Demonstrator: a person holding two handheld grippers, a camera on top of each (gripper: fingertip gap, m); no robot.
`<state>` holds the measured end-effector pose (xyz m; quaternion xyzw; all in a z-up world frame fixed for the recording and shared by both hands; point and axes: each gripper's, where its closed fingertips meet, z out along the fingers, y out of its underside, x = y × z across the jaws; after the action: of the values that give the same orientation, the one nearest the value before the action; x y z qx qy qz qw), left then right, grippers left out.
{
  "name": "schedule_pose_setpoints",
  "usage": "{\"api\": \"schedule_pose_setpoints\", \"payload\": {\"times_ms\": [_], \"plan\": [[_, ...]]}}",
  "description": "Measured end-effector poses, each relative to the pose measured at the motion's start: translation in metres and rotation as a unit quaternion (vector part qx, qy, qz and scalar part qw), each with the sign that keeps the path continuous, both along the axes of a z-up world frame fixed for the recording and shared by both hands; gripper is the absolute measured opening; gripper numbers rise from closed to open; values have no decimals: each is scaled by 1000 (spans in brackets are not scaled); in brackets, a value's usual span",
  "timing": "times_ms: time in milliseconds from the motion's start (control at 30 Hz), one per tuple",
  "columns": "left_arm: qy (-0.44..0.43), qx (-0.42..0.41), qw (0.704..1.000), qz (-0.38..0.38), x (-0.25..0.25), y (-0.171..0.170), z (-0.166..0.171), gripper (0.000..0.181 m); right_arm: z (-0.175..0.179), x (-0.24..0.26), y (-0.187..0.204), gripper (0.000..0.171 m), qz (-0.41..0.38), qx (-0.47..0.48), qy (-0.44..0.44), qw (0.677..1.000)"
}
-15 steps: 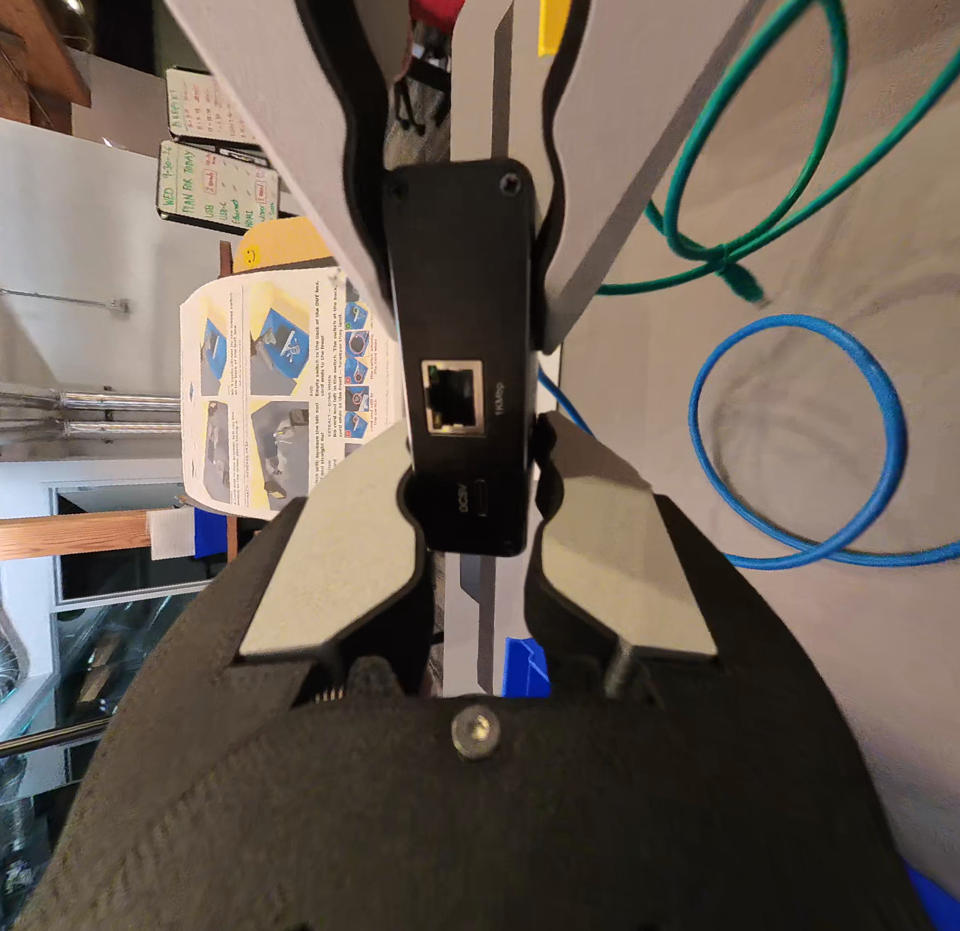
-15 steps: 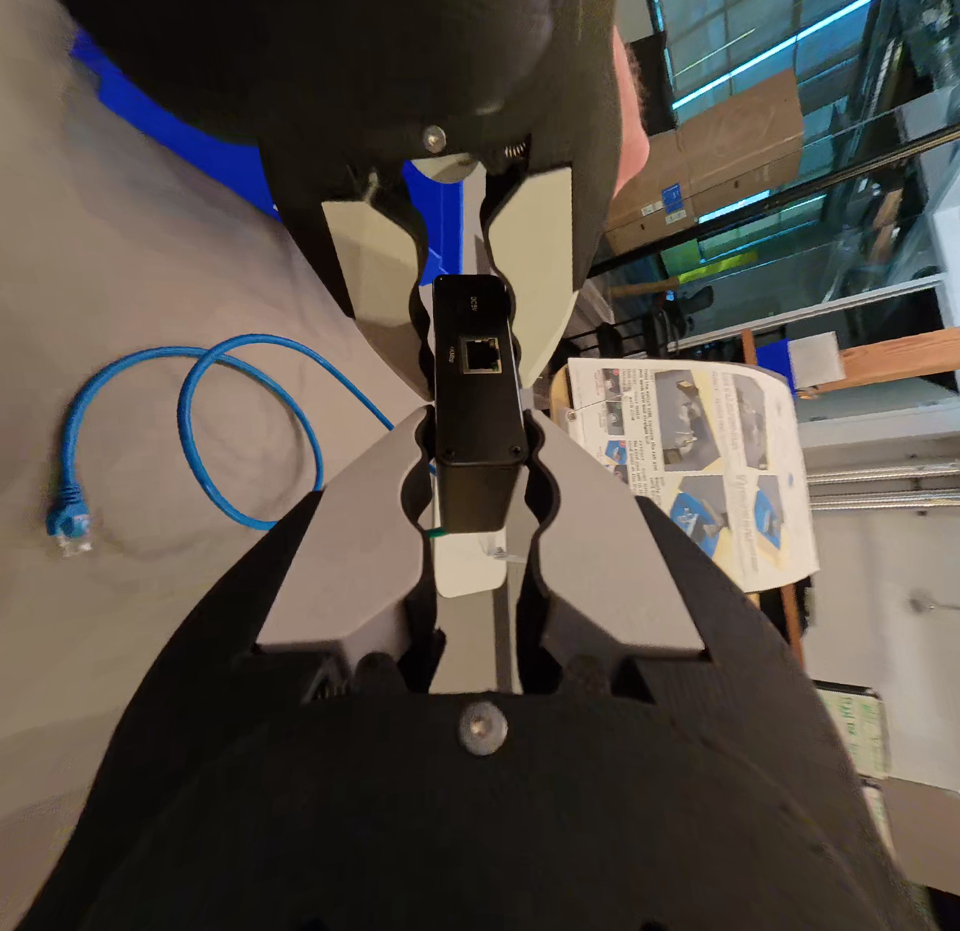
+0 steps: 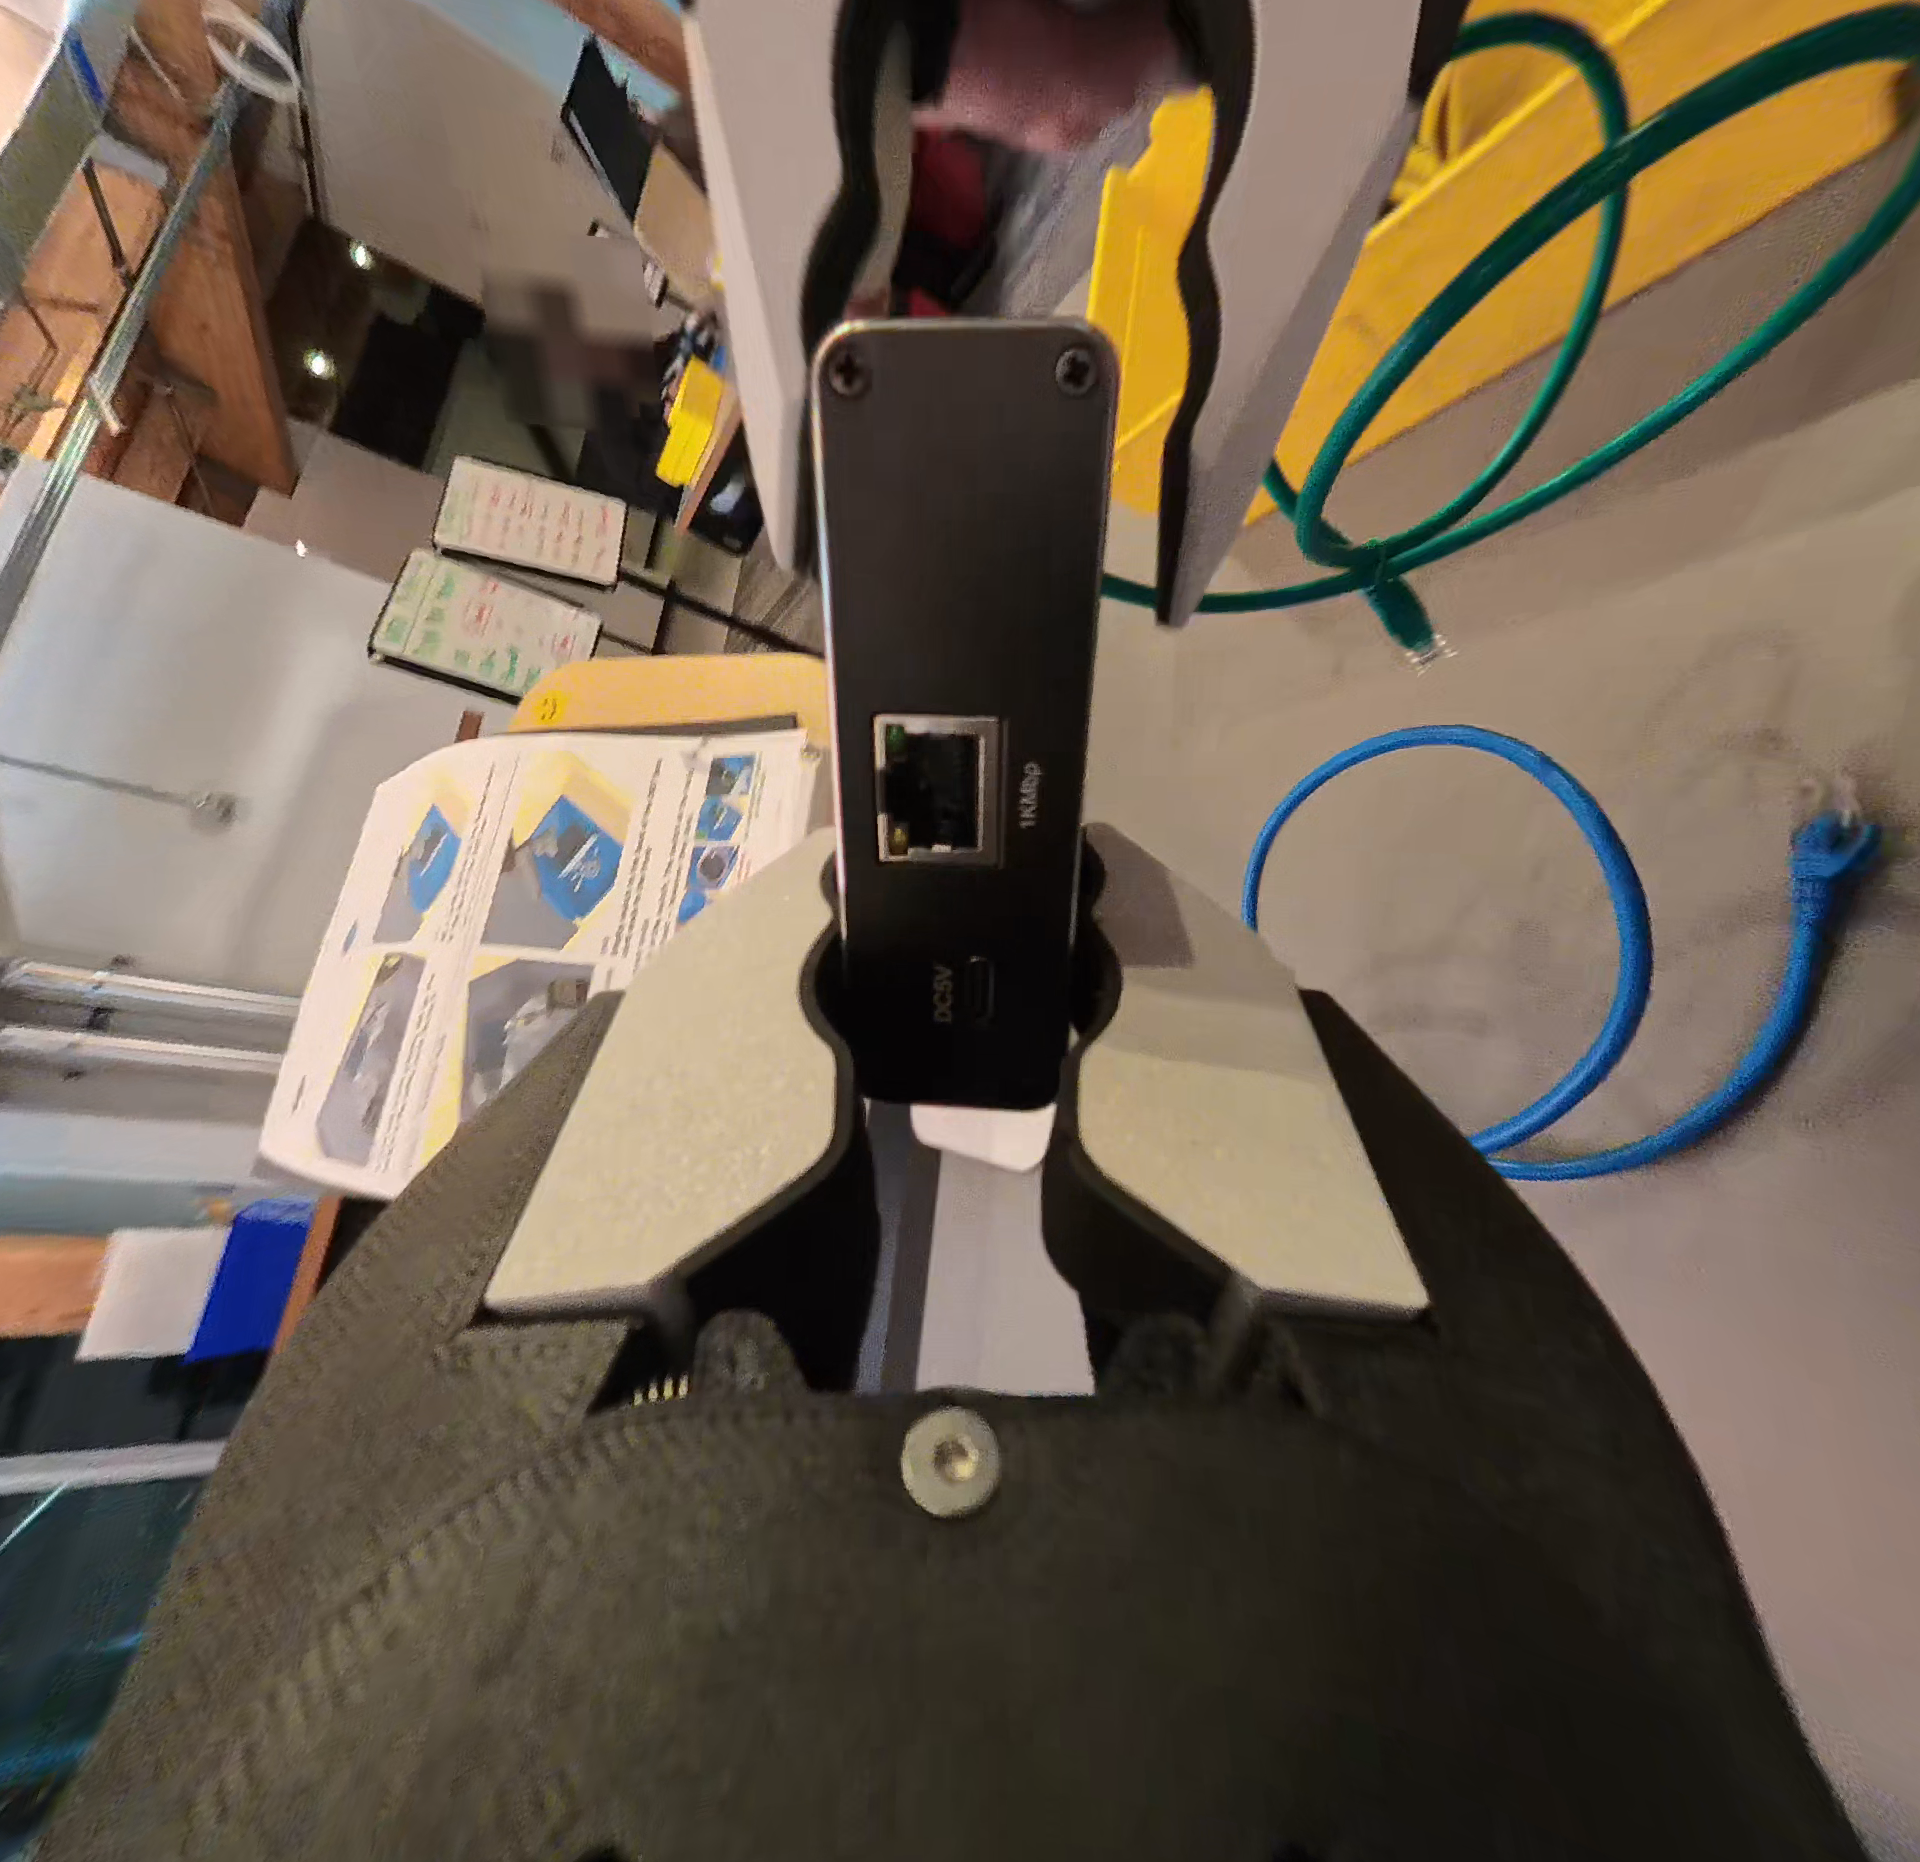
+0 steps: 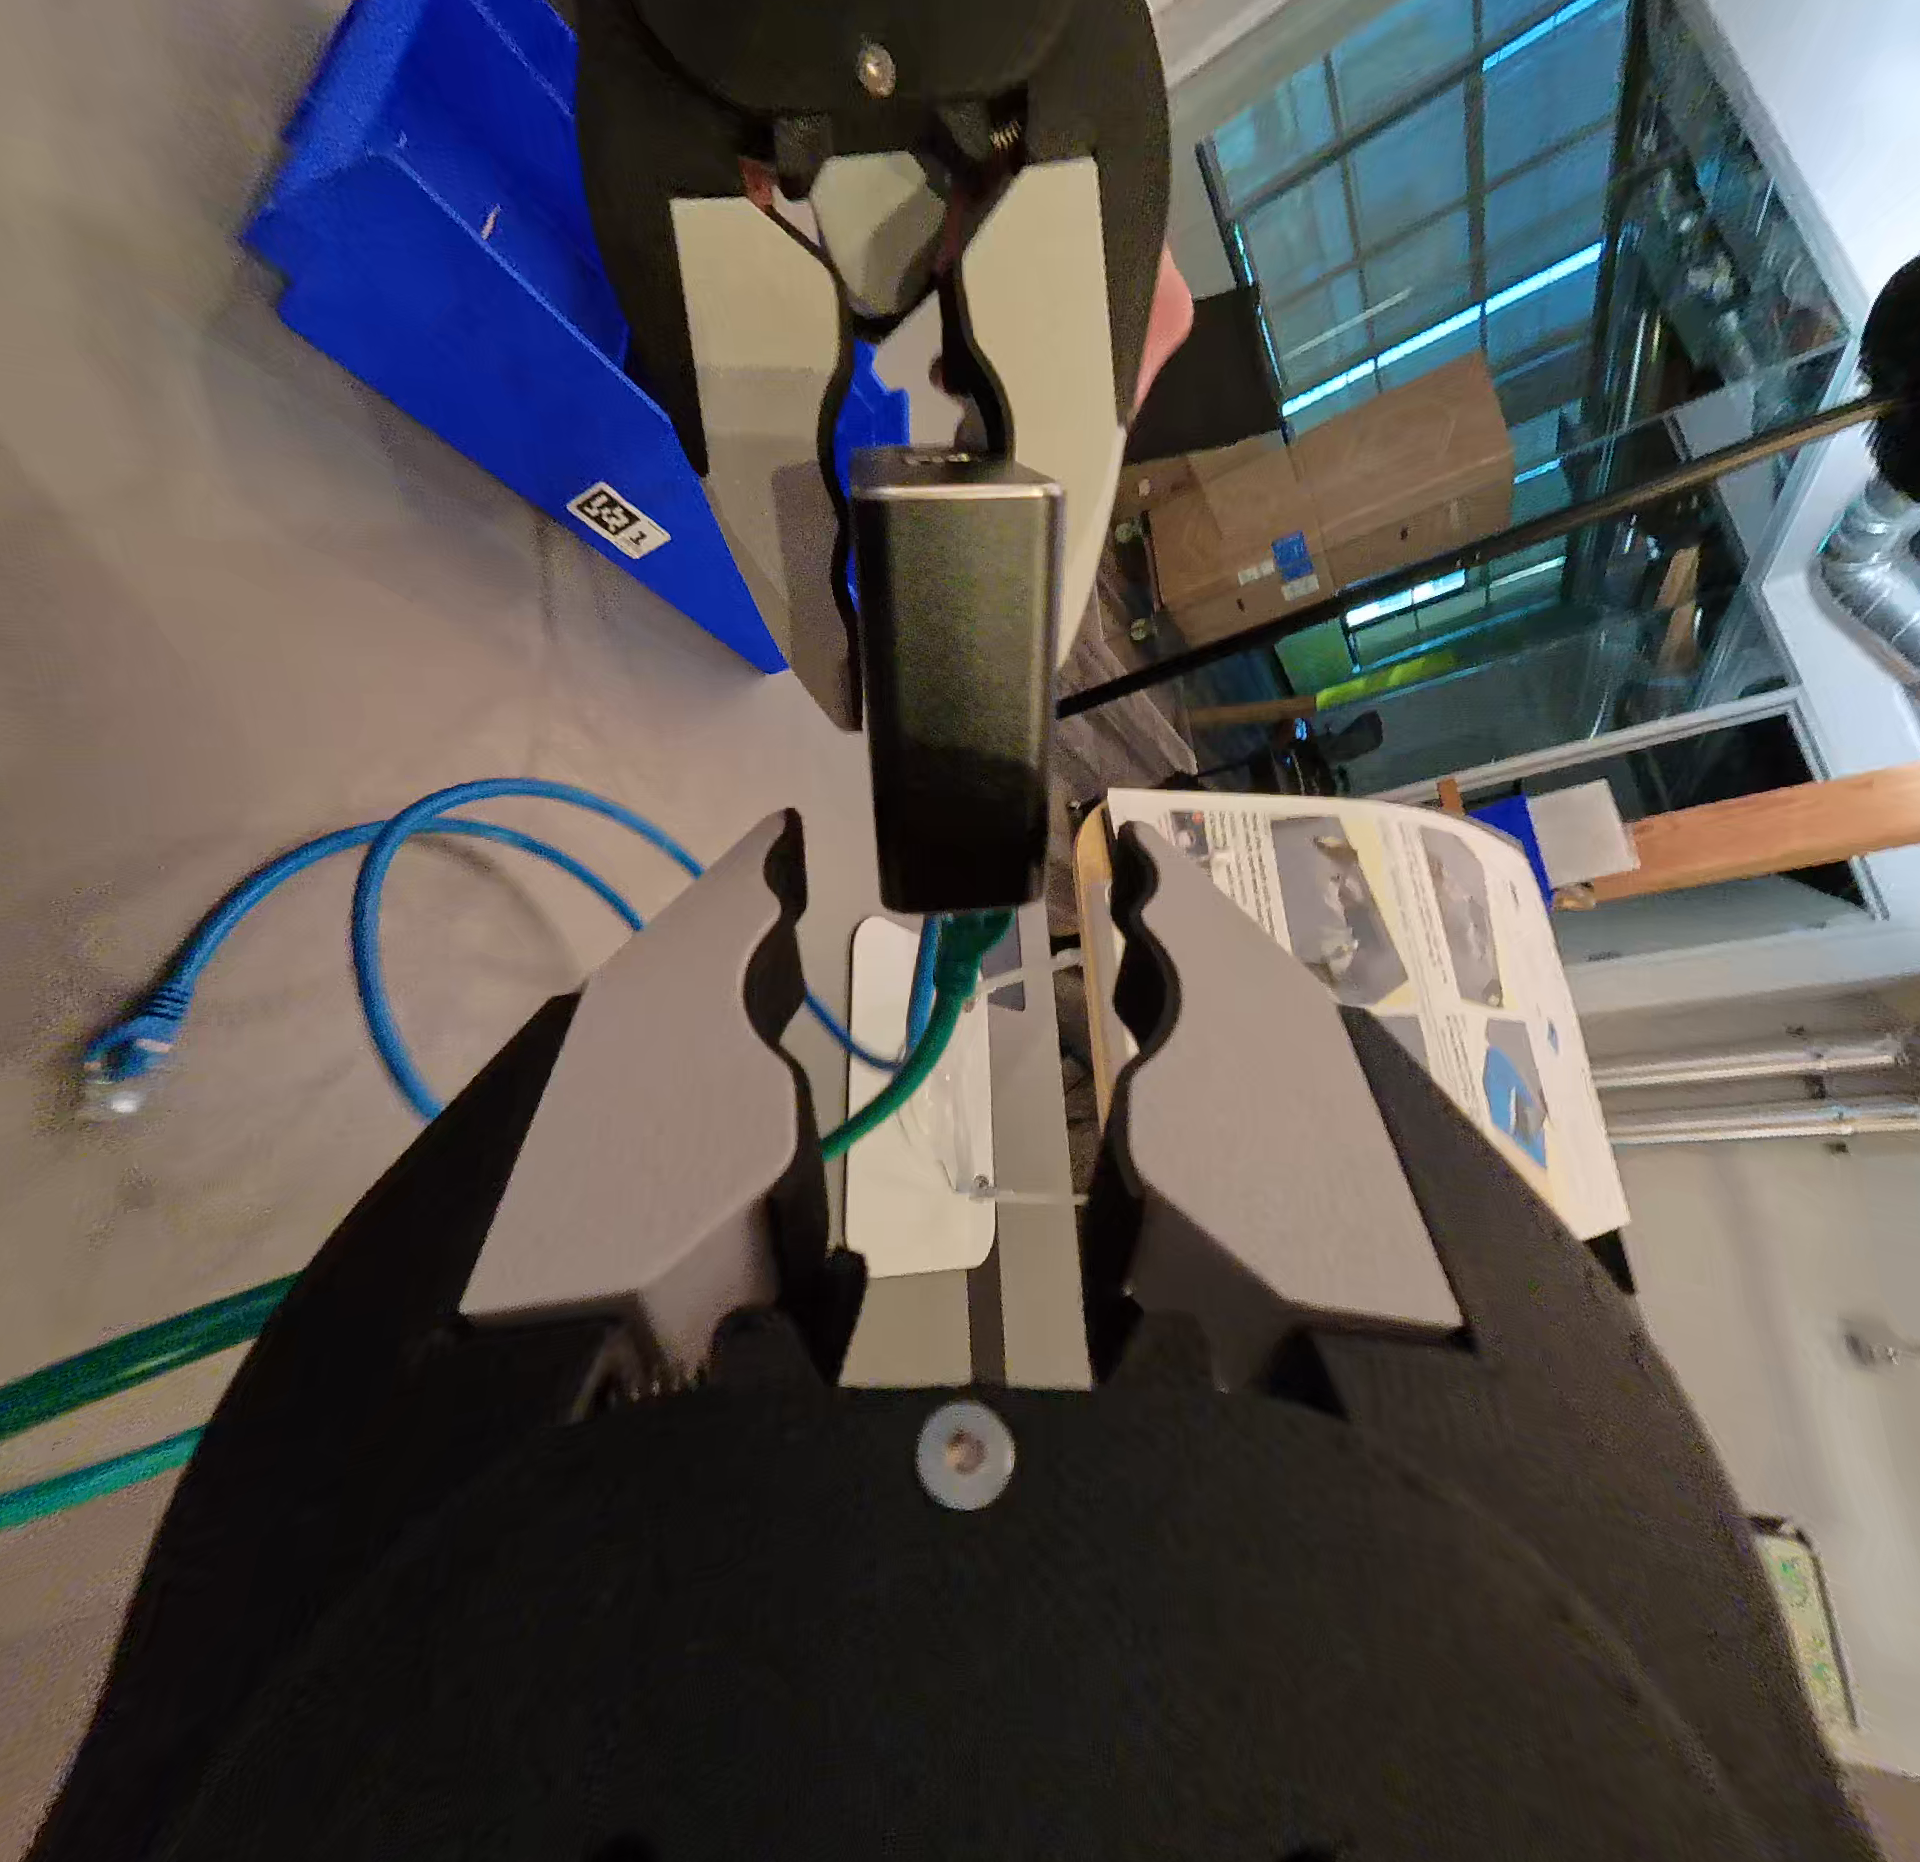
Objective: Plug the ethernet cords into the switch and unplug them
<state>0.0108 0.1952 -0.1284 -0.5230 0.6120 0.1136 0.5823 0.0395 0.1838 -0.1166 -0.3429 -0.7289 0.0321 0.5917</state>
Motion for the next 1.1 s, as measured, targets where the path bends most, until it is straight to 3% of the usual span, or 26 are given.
{"api": "schedule_pose_setpoints", "payload": {"times_ms": [100, 300, 367, 467, 500, 667, 833, 1100], "plan": [[-6, -3, 1000, -21, 7, -4, 1, 38, -1, -7, -7, 30, 13, 31, -1, 999], [-11, -14, 1000, -4, 3, 4, -3, 37, -3, -10, -3, 29, -4, 45, -13, 999], [-41, -65, 997, 9, 0, 7, -3, 52, -2, -11, 2, 29, -21, 55, -9, 998], [-85, -199, 976, 35, -5, 4, -12, 105, -3, -10, 14, 29, -57, 78, -12, 995], [-97, -217, 971, 37, -5, 3, -11, 111, -5, -11, 18, 29, -66, 84, -15, 994], [-144, -269, 951, 50, 1, -2, -4, 119, -15, -17, 25, 29, -84, 120, -31, 989], [-192, -363, 910, 53, 5, -3, 0, 121, -25, -24, 27, 29, -94, 179, -50, 978], [-83, -505, 847, 140, -6, 1, -37, 141, -46, -37, 32, 30, -104, 278, -109, 949]]}}
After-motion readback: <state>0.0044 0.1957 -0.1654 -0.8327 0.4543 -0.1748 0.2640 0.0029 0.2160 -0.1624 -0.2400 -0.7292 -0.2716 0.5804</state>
